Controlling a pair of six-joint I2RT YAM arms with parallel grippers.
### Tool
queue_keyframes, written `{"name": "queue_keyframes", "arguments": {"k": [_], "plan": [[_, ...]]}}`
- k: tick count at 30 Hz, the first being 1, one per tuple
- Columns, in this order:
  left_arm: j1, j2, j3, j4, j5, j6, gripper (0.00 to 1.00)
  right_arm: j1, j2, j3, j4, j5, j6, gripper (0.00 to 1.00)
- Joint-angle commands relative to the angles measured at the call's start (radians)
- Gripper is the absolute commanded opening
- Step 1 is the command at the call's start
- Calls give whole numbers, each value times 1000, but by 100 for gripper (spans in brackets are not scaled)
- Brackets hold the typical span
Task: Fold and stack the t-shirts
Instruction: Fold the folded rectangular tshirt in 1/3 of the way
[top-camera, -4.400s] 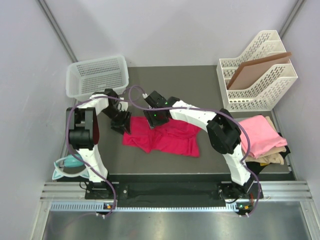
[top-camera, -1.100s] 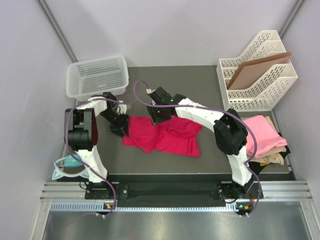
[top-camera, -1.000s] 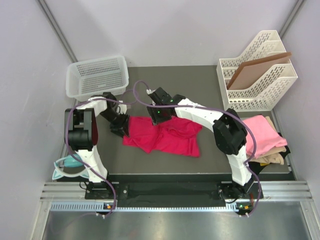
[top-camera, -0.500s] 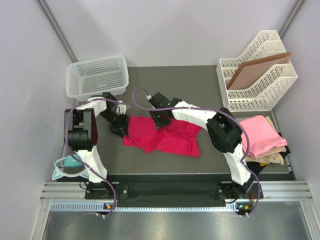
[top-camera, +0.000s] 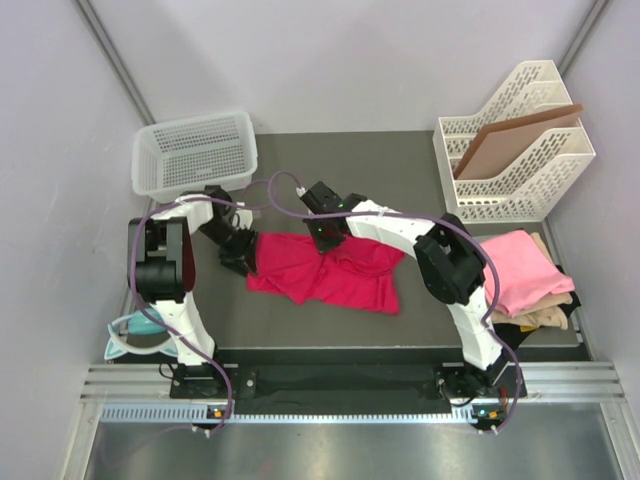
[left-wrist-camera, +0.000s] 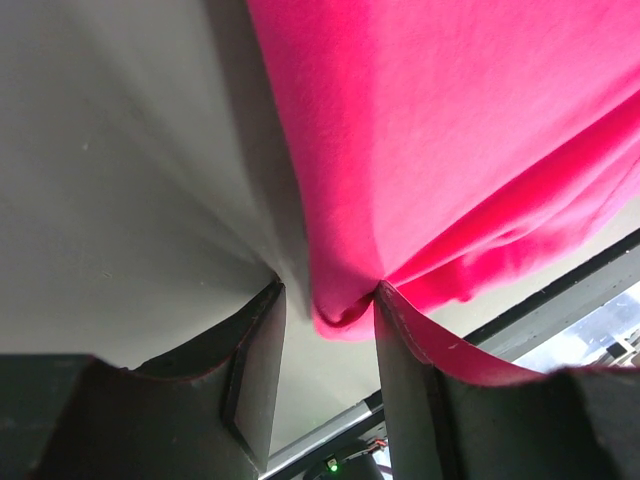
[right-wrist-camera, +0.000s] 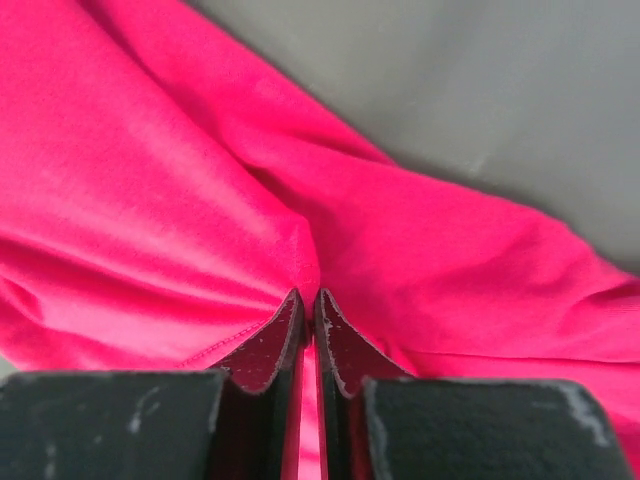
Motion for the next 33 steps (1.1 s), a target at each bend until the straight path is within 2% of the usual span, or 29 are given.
{"name": "queue_keyframes", "arguments": {"k": [1,11,17,18,19,21,22,24,25,29,33], "plan": [[11,-37,-13,9,-11,33,46,-31,7,62,-9,68,-36,4],[14,-33,-7,3,-15,37,46,-37,67,174,-63,90,-93,6],[19,-40,-1,-6,-17,41,45,-36,111,208,-112,50,-102,16],[19,-40,1,-8,-18,43,45,-37,107,197,-103,57,-100,18],[19,-39,4,-11,-18,43,45,-39,104,186,-100,62,-100,33],[22,-42,11,-17,-15,43,45,-42,96,188,-112,77,-102,44],[22,-45,14,-21,-11,43,46,-40,91,194,-118,83,-102,55],[30,-56,24,-31,-5,43,46,-45,65,202,-134,142,-99,66],[31,-59,28,-34,6,46,46,-43,48,197,-135,165,-97,68],[34,-57,42,-63,29,47,46,-45,-106,131,-109,284,-88,67],[34,-34,59,-75,74,37,47,-45,-280,-25,-24,286,-59,66]]}}
